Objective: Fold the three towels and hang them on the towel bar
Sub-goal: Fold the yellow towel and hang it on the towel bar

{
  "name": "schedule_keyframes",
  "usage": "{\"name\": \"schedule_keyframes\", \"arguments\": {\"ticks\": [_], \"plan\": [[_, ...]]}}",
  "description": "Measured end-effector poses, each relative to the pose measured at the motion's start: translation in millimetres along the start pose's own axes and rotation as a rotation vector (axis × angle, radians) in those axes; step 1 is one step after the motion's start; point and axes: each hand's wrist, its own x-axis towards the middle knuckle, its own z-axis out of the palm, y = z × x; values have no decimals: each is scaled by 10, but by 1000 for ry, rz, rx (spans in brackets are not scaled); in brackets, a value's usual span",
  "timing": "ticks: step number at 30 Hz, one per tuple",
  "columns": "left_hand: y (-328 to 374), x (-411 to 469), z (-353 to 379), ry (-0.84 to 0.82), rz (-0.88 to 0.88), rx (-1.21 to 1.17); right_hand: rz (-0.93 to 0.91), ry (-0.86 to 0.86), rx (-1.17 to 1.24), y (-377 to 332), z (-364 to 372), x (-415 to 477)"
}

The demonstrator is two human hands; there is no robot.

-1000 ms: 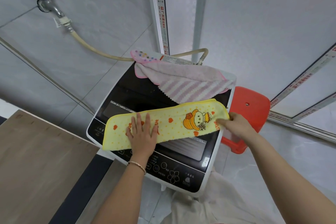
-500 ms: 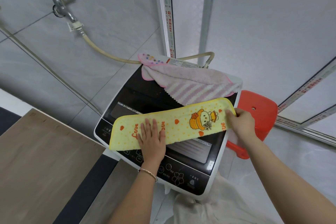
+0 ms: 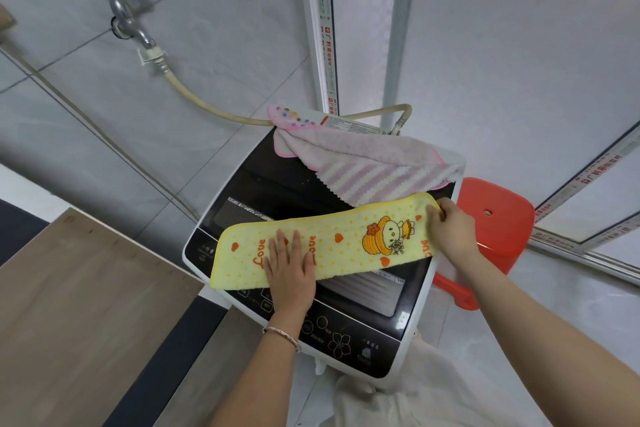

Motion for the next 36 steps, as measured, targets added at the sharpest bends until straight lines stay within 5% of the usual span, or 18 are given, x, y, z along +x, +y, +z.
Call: {"name": "schedule_keyframes", "arguments": {"ticks": [12,17,28,32,36], "plan": [[-24,7,-22,-59,-21,-33,99,65,-90,-18,74,-14],[27,-14,8,-3,-2,-70,-100,176,-276,-147,152,-196],[-93,-165,41,-36,35,-48,-252,-151,-394,-187,386,-459],[-194,-134,-76,124,-239,-251,-5,105,-323,-156,314,-462],[-372,-4,-268,277,-531,-250,208,144,-356,-114,191,-404]]}}
